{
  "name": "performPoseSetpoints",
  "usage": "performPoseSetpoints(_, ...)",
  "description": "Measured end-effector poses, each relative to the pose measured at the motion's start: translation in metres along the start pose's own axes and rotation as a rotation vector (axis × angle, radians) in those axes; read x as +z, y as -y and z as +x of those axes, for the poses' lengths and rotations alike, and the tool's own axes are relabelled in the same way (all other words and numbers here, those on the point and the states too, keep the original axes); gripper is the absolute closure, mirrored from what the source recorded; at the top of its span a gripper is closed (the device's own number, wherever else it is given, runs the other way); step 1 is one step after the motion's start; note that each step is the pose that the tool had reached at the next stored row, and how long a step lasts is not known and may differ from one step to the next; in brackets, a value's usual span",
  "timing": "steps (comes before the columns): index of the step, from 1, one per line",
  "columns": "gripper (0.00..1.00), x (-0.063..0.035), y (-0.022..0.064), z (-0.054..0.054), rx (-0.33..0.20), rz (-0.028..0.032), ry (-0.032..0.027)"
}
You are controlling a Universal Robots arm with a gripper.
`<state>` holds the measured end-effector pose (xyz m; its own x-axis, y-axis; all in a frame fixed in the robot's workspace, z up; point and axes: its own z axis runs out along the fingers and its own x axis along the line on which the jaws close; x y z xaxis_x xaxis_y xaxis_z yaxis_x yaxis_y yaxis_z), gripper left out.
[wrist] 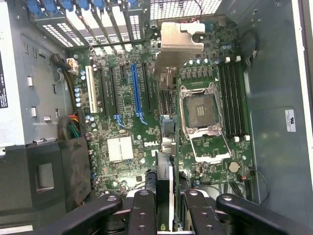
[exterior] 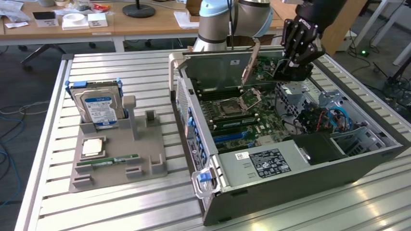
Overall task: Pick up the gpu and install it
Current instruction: 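Insert the gpu into the slot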
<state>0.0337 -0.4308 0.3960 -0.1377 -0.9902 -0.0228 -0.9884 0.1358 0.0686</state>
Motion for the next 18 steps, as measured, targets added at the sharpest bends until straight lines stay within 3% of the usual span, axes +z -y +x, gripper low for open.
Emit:
performPoseSetpoints(8,0.73,0.0,0.0,0.0,-0.006,-0.0001,-0.0004)
performPoseSetpoints(18,0.73,0.0,0.0,0.0,-0.07,-0.0016,-0.0048)
